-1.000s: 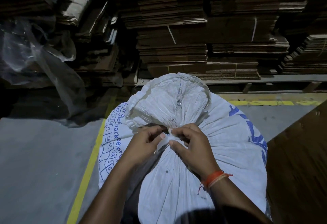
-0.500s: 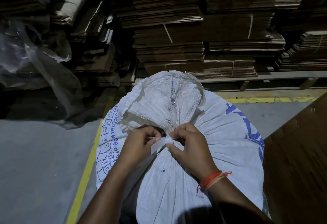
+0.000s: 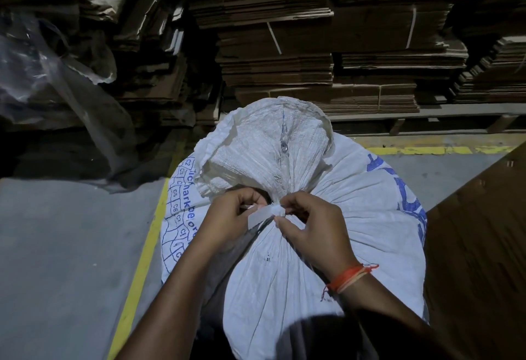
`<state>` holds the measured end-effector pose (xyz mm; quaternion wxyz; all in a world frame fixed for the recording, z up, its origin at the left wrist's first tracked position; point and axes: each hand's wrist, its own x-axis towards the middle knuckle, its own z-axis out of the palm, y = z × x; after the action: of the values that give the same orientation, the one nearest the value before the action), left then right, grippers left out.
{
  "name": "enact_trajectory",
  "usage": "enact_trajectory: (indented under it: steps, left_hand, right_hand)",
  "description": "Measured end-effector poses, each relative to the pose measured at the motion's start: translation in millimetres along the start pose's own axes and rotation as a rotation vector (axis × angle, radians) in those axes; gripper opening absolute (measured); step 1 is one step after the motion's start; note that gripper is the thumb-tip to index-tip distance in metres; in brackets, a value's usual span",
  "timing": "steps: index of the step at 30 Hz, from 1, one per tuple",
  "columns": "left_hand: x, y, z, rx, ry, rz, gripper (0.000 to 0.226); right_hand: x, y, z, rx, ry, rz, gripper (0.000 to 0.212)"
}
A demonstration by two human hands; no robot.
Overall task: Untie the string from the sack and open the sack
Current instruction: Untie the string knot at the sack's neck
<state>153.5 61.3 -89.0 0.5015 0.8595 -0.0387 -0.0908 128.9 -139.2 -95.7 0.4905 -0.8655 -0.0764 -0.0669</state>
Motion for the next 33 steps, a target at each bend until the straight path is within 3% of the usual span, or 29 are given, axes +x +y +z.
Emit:
enact_trajectory:
  steps: [15,33]
  left_hand:
    - [-3.0,1.7,5.7,-0.082,-0.009,-0.160,0.010]
    - [3.6,-0.2,15.4,-0.080,-0.001,-0.189,0.012]
  right_hand:
    - [-0.3,2.8,5.6,0.023,0.003,0.026,0.007]
    - [-1.9,4.0,9.7,0.082,0.039,0.091,0.010]
